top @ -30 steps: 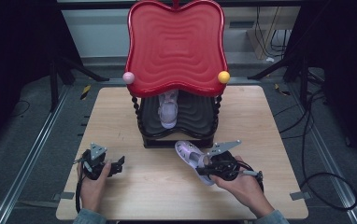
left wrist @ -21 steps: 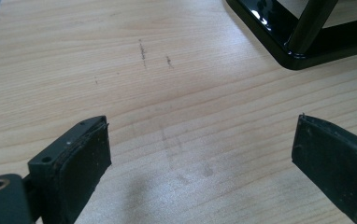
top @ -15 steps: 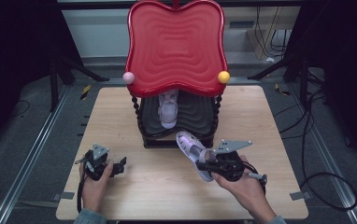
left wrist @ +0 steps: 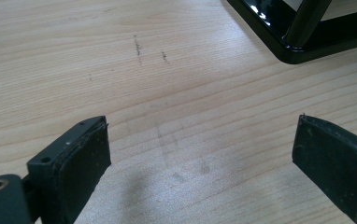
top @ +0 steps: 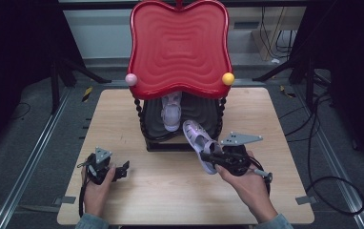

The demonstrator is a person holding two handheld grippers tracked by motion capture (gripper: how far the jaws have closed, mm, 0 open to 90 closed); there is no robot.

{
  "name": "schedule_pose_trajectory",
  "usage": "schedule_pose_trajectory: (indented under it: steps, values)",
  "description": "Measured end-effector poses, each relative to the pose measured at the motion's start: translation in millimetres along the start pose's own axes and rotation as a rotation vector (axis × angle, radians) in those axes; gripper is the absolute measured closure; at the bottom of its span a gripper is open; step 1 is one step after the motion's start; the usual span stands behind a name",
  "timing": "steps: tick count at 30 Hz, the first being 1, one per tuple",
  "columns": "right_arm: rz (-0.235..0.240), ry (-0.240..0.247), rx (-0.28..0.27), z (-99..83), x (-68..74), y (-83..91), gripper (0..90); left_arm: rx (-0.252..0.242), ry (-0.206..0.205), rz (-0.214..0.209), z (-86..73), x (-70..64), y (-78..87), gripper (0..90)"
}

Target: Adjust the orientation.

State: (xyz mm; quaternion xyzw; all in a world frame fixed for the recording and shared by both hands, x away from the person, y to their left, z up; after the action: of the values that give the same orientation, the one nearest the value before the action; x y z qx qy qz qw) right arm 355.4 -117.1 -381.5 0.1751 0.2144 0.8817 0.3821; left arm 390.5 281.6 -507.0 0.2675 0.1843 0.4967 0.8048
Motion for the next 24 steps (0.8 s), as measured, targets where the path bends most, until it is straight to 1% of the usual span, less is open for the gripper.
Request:
schedule_pose_trajectory:
  steps: [7, 15, 17, 21, 24]
  values:
    - [-0.042, -0.028, -0.048, 10.3, -2.0, -3.4, 86.3, 0.002, -0.002, -0.001, -0.2, 0.2, -0.1, 3.7]
    - [-0.075, -0.043, -0.089, 22.6, -0.8, -11.8, 86.3, 0.001, -0.003, -0.003, -0.1, 0.1, -0.1, 3.8]
    - [-0.076, -0.052, -0.101, 25.3, -0.6, -14.4, 86.3, 0.002, -0.003, -0.002, -0.2, 0.3, 0.0, 3.9]
    - [-0.096, -0.062, -0.12, 29.7, -2.2, -18.6, 86.3, 0.003, -0.003, -0.001, -0.2, 0.6, 0.2, 3.9]
    - [-0.101, -0.071, -0.13, 32.4, -3.1, -21.4, 86.2, 0.003, -0.005, -0.002, -0.2, 1.0, 0.2, 3.9]
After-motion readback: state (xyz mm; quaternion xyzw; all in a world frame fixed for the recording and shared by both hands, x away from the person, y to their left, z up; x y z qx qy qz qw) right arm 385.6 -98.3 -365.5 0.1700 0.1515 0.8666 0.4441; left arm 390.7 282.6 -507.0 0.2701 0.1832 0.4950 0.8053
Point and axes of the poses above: each handheld gripper's, and its own axes: y roughly backward along the jaws, z roughly out of its top, x roughly to its left, the point moved 2 cm from there along -y, roughly forward along the jaws, and after that the axes turned 8 degrees about -z, right-handed, at the moved point
